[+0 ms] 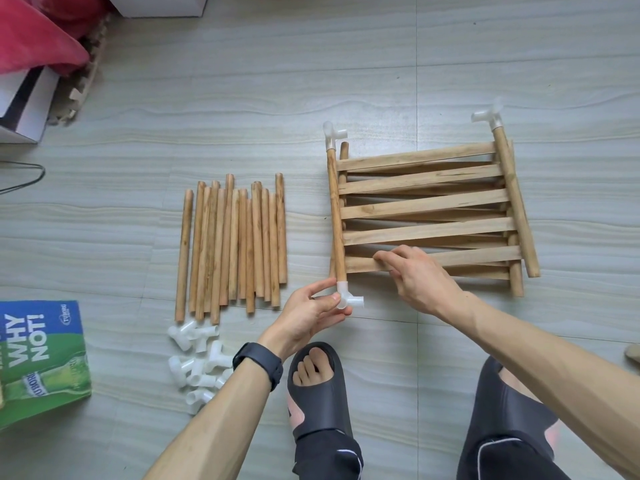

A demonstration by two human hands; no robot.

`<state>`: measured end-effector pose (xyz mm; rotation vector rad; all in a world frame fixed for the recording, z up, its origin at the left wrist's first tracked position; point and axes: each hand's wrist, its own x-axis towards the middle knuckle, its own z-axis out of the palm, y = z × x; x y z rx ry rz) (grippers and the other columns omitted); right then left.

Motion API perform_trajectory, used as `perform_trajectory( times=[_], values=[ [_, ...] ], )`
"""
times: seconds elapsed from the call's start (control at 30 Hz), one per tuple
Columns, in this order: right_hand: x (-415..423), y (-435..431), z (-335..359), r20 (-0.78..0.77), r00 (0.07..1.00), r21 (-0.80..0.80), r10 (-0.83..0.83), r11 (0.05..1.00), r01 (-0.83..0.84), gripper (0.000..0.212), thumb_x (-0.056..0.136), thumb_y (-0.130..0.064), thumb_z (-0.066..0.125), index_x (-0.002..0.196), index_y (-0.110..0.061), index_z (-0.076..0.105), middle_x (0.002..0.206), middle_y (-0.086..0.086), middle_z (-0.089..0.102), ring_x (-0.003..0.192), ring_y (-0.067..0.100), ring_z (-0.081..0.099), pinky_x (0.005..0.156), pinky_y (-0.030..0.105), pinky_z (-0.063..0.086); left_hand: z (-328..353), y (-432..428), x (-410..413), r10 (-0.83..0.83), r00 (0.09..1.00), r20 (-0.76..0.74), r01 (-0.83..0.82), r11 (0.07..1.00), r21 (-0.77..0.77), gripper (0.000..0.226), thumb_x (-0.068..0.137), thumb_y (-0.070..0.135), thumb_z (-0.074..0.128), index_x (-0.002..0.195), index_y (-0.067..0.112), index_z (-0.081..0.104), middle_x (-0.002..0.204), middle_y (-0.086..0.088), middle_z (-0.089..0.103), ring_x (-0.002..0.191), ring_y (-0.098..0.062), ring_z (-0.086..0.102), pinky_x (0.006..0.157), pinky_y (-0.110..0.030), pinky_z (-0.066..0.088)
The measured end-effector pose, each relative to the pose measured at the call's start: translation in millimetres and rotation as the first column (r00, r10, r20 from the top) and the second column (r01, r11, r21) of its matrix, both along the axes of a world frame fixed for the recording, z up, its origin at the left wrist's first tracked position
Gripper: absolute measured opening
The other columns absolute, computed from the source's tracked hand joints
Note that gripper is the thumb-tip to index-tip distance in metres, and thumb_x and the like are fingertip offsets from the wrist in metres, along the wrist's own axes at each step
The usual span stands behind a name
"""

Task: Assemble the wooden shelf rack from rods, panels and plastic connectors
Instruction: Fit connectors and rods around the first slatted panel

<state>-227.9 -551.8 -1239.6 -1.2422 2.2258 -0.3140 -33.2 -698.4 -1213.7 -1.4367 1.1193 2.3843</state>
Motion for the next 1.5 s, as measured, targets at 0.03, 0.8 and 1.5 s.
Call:
perform_trajectory(
  times=[0.03,0.8,1.5],
  values=[
    [0.3,0.0,-0.6,0.0,1.0,0.0,-0.003,1.0,0.003,0.04,0.103,-0.015,0.048,0.14,-0.029,0.052,0.125,0.004,0.056,0.115,0.028,0.05,0.09,0.043,0.049,0.2,-3.0,0.8,-0.039,0.999,0.008,0.039,0.999,-0.025,0.036,0.096,0.009,0.067,0.131,0.016,0.06,0.107,-0.017,0.075,0.102,-0.033,0.073,0.083,-0.031,0.06],
    [7.5,2.1,-3.5,-0.061,0.998,-0.026,-0.012,1.0,0.011,0.045,0.096,-0.023,0.058,0.14,-0.024,0.051,0.121,0.008,0.057,0.11,0.03,0.053,0.088,0.043,0.051,-25.3,-62.4,149.8,-0.402,0.116,0.908,0.887,-0.37,-0.277,0.061,0.081,0.083,0.037,0.109,0.032,0.055,0.106,0.007,0.057,0.102,-0.016,0.049,0.081,-0.033,0.036],
    [7.9,2.3,1.8,-0.053,0.999,0.004,-0.008,1.0,0.008,0.047,0.095,-0.03,0.058,0.142,-0.028,0.049,0.127,0.004,0.054,0.117,0.027,0.049,0.091,0.041,0.049,18.8,-78.7,63.9,-0.54,0.184,0.821,0.899,-0.245,-0.363,0.026,0.098,0.046,0.045,0.109,0.03,0.063,0.092,0.005,0.07,0.075,-0.011,0.063,0.072,-0.03,0.057]
  ],
)
